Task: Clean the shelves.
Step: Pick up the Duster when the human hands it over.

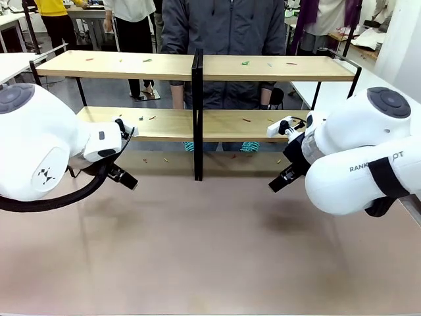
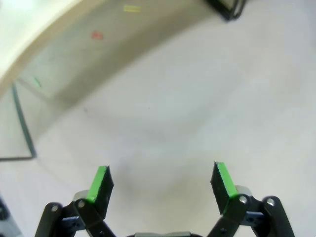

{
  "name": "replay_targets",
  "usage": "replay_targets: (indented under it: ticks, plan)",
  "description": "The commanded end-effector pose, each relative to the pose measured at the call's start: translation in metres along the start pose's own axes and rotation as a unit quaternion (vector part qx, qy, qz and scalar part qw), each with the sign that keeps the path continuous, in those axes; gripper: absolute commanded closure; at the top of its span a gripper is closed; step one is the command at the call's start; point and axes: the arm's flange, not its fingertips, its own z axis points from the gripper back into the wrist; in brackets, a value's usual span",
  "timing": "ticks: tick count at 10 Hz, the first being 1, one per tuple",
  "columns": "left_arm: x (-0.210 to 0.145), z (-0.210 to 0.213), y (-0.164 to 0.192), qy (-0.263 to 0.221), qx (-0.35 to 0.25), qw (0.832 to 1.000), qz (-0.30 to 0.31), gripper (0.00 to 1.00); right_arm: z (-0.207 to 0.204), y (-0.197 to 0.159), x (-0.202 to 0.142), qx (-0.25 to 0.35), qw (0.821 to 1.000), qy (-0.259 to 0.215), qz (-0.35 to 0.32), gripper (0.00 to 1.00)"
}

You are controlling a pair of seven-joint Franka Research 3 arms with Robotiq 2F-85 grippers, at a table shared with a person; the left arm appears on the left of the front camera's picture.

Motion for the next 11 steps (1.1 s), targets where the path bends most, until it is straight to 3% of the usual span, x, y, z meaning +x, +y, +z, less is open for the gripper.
replay_targets:
  ticks: [1,2,3,4,5,6,7,8,9,11]
  plan:
    - [-0.011,0.103,-0.019,-0.120,-0.008,0.990,-0.077,0.00,0.101,0.000,-0.006,-0.023,0.997,-0.063,0.025,0.00]
    - [-0.023,0.170,-0.036,-0.171,-0.010,0.980,-0.106,0.00,0.172,0.006,-0.017,-0.047,0.992,-0.107,0.040,0.00]
    - [-0.046,0.222,-0.052,-0.211,0.031,0.968,-0.132,0.00,0.227,0.015,-0.037,-0.075,0.986,-0.141,0.055,0.00]
    - [-0.081,0.250,-0.055,-0.237,0.062,0.957,-0.152,0.00,0.257,0.020,-0.063,-0.066,0.982,-0.168,0.055,0.00]
    - [-0.103,0.257,-0.044,-0.248,0.092,0.959,-0.102,0.00,0.264,0.018,-0.087,-0.051,0.982,-0.179,0.041,0.00]
    - [-0.102,0.244,-0.032,-0.235,0.095,0.964,-0.081,0.00,0.217,-0.003,0.037,-0.065,0.986,-0.149,0.038,0.00]
    - [0.043,0.278,-0.035,-0.245,0.068,0.958,-0.130,0.00,0.272,0.000,0.022,-0.070,0.982,-0.174,0.035,0.00]
    - [0.027,0.312,-0.024,-0.253,0.084,0.957,-0.112,0.00,0.252,0.005,0.037,-0.063,0.985,-0.151,0.054,0.00]
    - [0.040,0.298,-0.025,-0.249,0.041,0.961,-0.111,0.00,0.254,0.003,0.042,-0.050,0.986,-0.152,0.047,0.00]
    - [0.034,0.308,0.015,-0.247,-0.080,0.965,-0.030,0.00,0.298,-0.026,0.021,0.023,0.987,-0.156,0.021,0.00]
